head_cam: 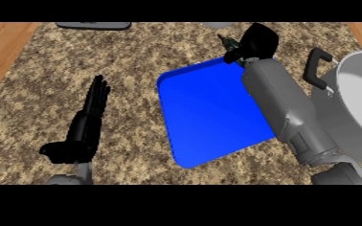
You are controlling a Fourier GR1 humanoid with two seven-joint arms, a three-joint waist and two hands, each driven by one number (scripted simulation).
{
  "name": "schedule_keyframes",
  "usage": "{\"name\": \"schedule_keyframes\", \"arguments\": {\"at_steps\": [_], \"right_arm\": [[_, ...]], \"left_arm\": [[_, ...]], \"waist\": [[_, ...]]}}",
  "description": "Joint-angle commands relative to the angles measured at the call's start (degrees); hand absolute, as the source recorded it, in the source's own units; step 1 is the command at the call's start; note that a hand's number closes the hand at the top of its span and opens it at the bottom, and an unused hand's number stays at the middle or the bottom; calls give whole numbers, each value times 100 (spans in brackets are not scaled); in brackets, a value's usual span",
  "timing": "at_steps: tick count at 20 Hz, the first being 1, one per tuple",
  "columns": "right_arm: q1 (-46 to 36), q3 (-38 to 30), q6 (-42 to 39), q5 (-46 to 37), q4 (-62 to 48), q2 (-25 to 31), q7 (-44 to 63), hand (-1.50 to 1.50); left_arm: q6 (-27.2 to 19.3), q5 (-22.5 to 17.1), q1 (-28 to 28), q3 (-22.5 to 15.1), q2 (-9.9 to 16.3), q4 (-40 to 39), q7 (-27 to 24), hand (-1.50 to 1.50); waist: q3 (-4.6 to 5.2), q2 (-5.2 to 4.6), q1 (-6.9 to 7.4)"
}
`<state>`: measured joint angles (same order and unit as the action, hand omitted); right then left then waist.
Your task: Pick the eggplant from the tray and place it in the pot
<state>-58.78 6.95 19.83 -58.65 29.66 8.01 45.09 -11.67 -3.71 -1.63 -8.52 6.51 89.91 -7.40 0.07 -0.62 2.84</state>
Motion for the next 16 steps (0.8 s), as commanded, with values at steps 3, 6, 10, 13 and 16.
{"name": "schedule_keyframes", "arguments": {"at_steps": [3, 6, 10, 13, 16], "right_arm": [[-817, 449, 455, -990, -153, -159, 1144, 150], [-1177, 590, 267, -1451, -324, -252, 1967, 150], [-1277, 485, 26, -1678, -417, -59, 2471, 150], [-978, 476, 10, -1820, -131, -22, 2688, 150], [-1173, 255, -238, -1834, -66, 267, 2721, 150]], "left_arm": [[-70, -10, 1, 97, -60, -36, 10, 0], [-123, 49, 186, -49, -122, 251, 145, 0], [-12, -9, 174, 71, -51, 63, 57, 0], [216, -261, 233, 398, 241, 249, 91, 0], [124, -160, 267, 301, 118, 222, 40, 0]], "waist": [[-2, 45, -142], [-3, 56, -130], [-2, 57, -205], [-4, 100, -295], [-4, 95, -299]]}}
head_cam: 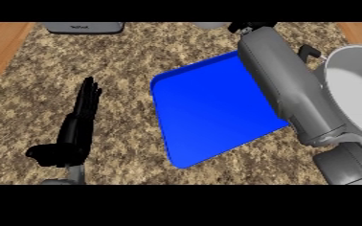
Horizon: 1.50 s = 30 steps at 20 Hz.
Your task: Pick the eggplant from the tray and place it in the pot
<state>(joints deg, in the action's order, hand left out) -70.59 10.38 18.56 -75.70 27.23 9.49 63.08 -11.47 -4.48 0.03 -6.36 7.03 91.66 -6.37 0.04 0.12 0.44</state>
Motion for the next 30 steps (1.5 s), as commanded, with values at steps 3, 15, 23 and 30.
{"name": "schedule_keyframes", "arguments": {"at_steps": [3, 15, 23, 30], "right_arm": [[209, -142, -211, -283, 291, 295, 1039, 150], [2433, -823, -441, 187, 2378, 1674, 1, 150], [3660, -1621, -637, 1137, 3224, 2184, -978, 150], [4066, -2233, -557, 1714, 2614, 2242, -1451, 150]], "left_arm": [[43, -84, -109, 160, 48, -33, 88, 0], [-147, 153, 132, 27, -108, 129, 52, 0], [101, 11, -122, 274, -116, -469, -311, 0], [108, 172, 70, 76, -221, -266, -253, 0]], "waist": [[-1, 16, -85], [-4, 66, -259], [-3, -2, -124], [-5, -16, -42]]}}
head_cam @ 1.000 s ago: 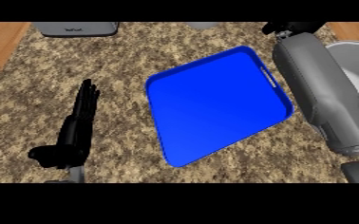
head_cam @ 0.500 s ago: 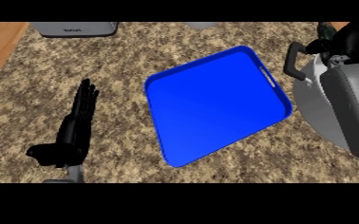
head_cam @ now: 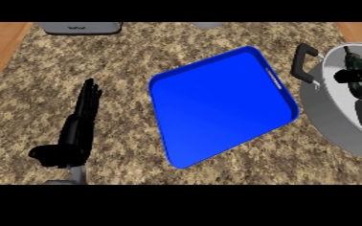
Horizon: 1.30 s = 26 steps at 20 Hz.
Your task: Pick the eggplant from the tray and place it in the pot
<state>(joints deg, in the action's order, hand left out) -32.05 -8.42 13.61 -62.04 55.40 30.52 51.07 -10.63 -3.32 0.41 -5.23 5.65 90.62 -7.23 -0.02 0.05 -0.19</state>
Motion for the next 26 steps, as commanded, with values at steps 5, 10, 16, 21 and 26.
{"name": "schedule_keyframes", "arguments": {"at_steps": [5, 10, 16, 21, 26], "right_arm": [[412, -863, 145, 680, -1045, 4, -52, -150], [639, -1208, 501, 1499, -851, -147, -1385, -150], [761, -1720, 2368, 2011, 366, -604, -2201, -150], [950, -2453, 2641, 3222, 853, -624, -3060, -150], [1576, -2720, 2719, 3872, 1173, -756, -3637, -150]], "left_arm": [[53, 48, 29, -31, -7, 64, 26, 0], [-107, 205, 405, -215, -208, 303, -142, 0], [-23, 55, 156, 38, -83, 115, -79, 0], [51, 64, 100, 94, 31, 112, 12, 0], [-196, 351, 197, -286, -313, 407, 168, 0]], "waist": [[-4, -23, 71], [-9, -8, 64], [-13, 42, -73], [-10, 20, -54], [-1, 2, 15]]}}
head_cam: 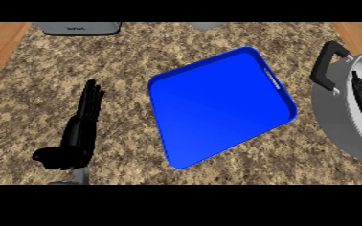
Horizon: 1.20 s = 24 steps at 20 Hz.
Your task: Pick the eggplant from the tray and place it in the pot
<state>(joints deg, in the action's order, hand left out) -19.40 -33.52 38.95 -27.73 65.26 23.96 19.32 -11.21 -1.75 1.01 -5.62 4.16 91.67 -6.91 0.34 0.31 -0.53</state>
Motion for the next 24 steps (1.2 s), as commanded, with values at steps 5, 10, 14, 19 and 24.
{"name": "schedule_keyframes", "arguments": {"at_steps": [5, 10, 14, 19, 24], "right_arm": [[974, -807, -134, 1382, 480, 114, -1345, -150], [1781, -984, -377, 1823, 1307, -171, -1641, -150], [2238, -1064, -667, 1977, 1547, -147, -1581, -150], [2317, -1525, -757, 2489, 1235, -4, -2095, -150], [2824, -2032, -638, 2836, 1485, -386, -2503, -150]], "left_arm": [[10, 109, 103, -93, -47, 255, 171, 0], [248, -54, 40, 161, -53, -303, -317, 0], [115, 92, -97, 98, -66, 131, 259, 0], [305, -47, -46, 269, 14, 166, 185, 0], [205, 22, -326, 360, -20, -136, 265, 0]], "waist": [[-38, -25, 36], [-34, -25, 23], [-33, -24, 29], [-35, -24, 38], [-34, -25, -5]]}}
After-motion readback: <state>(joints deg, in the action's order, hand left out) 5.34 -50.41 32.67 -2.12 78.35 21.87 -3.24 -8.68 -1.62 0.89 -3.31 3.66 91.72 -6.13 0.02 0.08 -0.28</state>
